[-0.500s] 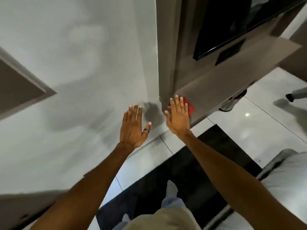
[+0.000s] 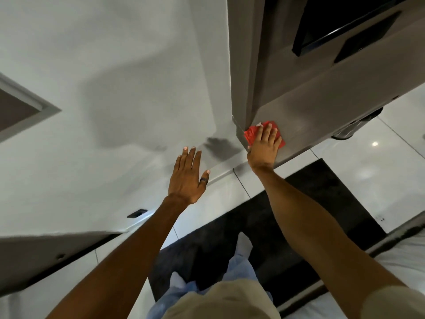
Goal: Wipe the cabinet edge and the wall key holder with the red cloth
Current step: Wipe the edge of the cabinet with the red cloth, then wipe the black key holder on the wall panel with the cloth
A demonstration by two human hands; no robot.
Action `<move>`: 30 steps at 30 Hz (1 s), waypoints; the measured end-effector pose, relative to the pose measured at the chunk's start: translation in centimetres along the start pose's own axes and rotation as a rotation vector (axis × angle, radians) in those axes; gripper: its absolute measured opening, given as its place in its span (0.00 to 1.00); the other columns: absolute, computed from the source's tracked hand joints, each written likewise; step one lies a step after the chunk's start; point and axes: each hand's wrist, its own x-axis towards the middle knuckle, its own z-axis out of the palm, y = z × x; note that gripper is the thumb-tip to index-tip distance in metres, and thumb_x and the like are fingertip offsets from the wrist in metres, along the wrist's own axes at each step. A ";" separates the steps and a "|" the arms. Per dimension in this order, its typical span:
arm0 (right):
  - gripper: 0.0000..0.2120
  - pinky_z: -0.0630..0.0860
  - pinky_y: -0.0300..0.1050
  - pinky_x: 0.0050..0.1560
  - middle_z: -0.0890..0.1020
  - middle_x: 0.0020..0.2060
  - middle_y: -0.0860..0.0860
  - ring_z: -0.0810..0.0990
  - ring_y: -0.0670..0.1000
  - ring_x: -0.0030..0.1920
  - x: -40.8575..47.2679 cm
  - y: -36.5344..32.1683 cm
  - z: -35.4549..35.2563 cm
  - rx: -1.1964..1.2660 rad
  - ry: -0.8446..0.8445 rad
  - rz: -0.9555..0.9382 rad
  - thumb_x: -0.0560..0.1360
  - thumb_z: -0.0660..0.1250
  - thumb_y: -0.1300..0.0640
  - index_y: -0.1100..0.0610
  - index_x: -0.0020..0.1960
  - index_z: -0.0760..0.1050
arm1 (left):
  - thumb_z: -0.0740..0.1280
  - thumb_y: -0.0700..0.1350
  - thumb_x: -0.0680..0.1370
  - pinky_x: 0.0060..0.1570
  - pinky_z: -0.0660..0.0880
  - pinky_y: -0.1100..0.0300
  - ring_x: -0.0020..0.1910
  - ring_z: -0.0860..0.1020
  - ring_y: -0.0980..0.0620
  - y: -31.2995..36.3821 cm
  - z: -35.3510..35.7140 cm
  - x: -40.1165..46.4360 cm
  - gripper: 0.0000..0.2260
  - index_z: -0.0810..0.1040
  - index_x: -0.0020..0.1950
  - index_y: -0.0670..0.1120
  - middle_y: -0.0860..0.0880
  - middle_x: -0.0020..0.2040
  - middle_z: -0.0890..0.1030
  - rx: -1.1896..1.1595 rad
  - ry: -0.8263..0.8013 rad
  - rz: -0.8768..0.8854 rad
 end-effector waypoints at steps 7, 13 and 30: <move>0.23 0.75 0.61 0.74 0.79 0.67 0.62 0.77 0.63 0.69 -5.1 -4.5 -0.1 0.572 0.085 0.116 0.79 0.68 0.67 0.62 0.73 0.71 | 0.52 0.57 0.86 0.83 0.42 0.51 0.84 0.41 0.45 -5.7 -3.4 -4.1 0.30 0.52 0.84 0.43 0.44 0.85 0.50 -0.021 0.180 0.023; 0.18 0.83 0.49 0.51 0.85 0.55 0.59 0.84 0.55 0.50 -13.4 -19.2 -2.9 1.797 -0.305 0.231 0.82 0.65 0.69 0.64 0.71 0.74 | 0.52 0.57 0.85 0.83 0.47 0.46 0.84 0.45 0.43 -13.8 -11.6 -9.5 0.31 0.55 0.83 0.41 0.42 0.84 0.52 0.043 0.528 0.068; 0.34 0.62 0.64 0.82 0.66 0.80 0.60 0.59 0.61 0.83 -30.1 -55.0 -7.4 0.977 0.904 -1.095 0.73 0.58 0.71 0.62 0.80 0.65 | 0.61 0.51 0.83 0.83 0.46 0.43 0.84 0.47 0.40 -40.6 -28.6 -28.0 0.31 0.57 0.82 0.38 0.39 0.83 0.55 0.329 1.256 -0.218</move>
